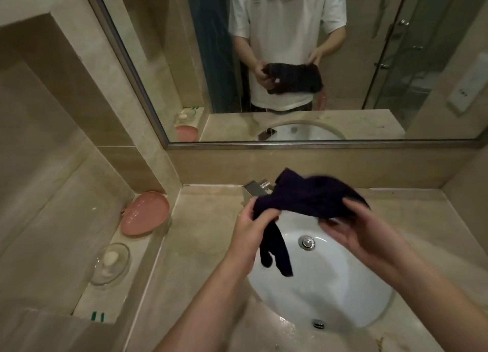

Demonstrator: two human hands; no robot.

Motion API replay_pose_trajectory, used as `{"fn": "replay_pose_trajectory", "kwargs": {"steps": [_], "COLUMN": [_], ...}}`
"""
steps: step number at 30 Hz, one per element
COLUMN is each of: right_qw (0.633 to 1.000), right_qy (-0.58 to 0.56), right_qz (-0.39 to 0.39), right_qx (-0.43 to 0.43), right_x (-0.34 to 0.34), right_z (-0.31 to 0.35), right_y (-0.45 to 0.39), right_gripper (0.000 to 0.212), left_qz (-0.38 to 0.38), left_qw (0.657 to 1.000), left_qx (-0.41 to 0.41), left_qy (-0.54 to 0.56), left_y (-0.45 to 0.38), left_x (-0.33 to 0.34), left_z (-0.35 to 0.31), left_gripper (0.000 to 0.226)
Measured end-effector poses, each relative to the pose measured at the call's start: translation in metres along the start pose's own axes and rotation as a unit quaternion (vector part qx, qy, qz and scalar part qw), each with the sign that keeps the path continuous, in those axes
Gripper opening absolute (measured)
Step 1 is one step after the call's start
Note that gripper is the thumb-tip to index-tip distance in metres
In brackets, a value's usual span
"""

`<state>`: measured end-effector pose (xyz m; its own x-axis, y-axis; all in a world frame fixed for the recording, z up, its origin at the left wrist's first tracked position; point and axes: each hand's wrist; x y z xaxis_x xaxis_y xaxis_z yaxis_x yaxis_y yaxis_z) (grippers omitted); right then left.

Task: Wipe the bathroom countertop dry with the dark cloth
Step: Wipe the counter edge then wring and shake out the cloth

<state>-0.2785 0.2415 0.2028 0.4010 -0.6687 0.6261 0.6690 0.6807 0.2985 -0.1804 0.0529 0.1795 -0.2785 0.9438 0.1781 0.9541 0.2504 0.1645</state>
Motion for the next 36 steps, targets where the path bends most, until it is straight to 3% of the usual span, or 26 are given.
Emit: {"fn": "replay_pose_trajectory", "kwargs": {"steps": [2,3,5,6,8,9,11,14,16,18,22,24,27,30,32,33,36], "right_qw": [0.975,0.948,0.909,0.895,0.881,0.884,0.899,0.890,0.893,0.927,0.967,0.977,0.990,0.984,0.952,0.918,0.771], "right_qy": [0.174,0.269,0.407,0.442,0.469,0.457,0.422,0.438,0.434,0.355,0.221,0.162,0.084,0.124,0.259,0.347,0.580], "right_qz": [-0.027,-0.032,-0.056,-0.046,0.042,0.084,0.105,0.068,0.062,0.085,0.123,0.131,0.090,0.048,0.021,0.019,0.064], "right_qx": [0.138,0.166,0.078,0.019,-0.036,-0.042,-0.058,-0.102,-0.103,-0.089,-0.042,-0.034,-0.072,-0.122,-0.162,-0.189,-0.254], "right_x": [-0.025,-0.033,-0.039,-0.034,-0.021,-0.014,0.000,0.002,0.002,0.003,0.013,0.017,0.009,-0.009,-0.017,-0.021,-0.035], "right_z": [-0.020,-0.028,-0.039,-0.041,-0.049,-0.052,-0.052,-0.044,-0.036,-0.029,-0.022,-0.022,-0.021,-0.028,-0.047,-0.059,-0.090], "right_y": [0.011,0.014,0.016,0.017,0.012,0.009,0.003,-0.001,0.000,0.000,-0.003,-0.003,-0.002,0.005,0.014,0.018,0.028], "right_gripper": [0.039,0.041,0.028,0.036,0.066,0.068,0.051,0.035,0.030,0.024,0.027,0.032,0.035,0.033,0.037,0.041,0.042], "left_qz": [0.014,0.023,0.043,0.056,0.096,0.119,0.139,0.097,0.085,0.135,0.243,0.227,0.121,0.082,0.096,0.098,0.085], "left_qw": [0.999,0.999,0.997,0.995,0.987,0.980,0.963,0.927,0.927,0.952,0.952,0.967,0.988,0.957,0.918,0.901,0.855], "left_qx": [0.026,0.028,0.032,0.037,0.039,0.040,0.048,0.064,0.038,-0.013,-0.064,-0.061,-0.090,-0.141,-0.160,-0.162,-0.194], "left_qy": [-0.019,-0.025,-0.050,-0.074,-0.122,-0.152,-0.226,-0.357,-0.363,-0.276,-0.172,-0.100,0.033,0.238,0.349,0.391,0.474], "left_y": [-0.002,-0.003,-0.003,-0.003,-0.004,-0.004,-0.004,-0.004,-0.004,-0.002,0.004,0.005,0.004,-0.002,-0.002,-0.002,0.002], "left_x": [-0.002,0.001,0.008,0.011,0.015,0.017,0.018,0.012,0.001,-0.007,0.002,0.015,0.027,0.026,0.034,0.040,0.053], "left_z": [-0.003,-0.004,-0.005,-0.007,-0.008,-0.011,-0.016,-0.024,-0.025,-0.021,0.010,0.029,0.040,0.047,0.047,0.046,0.043], "left_gripper": [0.027,0.028,0.028,0.025,0.015,0.013,0.013,0.016,0.024,0.026,0.054,0.049,0.043,0.027,0.031,0.036,0.054]}}
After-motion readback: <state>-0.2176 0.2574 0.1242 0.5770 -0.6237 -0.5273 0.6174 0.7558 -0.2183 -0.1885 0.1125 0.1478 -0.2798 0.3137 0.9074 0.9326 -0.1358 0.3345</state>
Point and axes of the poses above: each hand's wrist, its own y-axis away from the middle knuckle, its own x-axis out of the palm, z = x × y, and after that the axes turned 14 degrees about z, right-handed
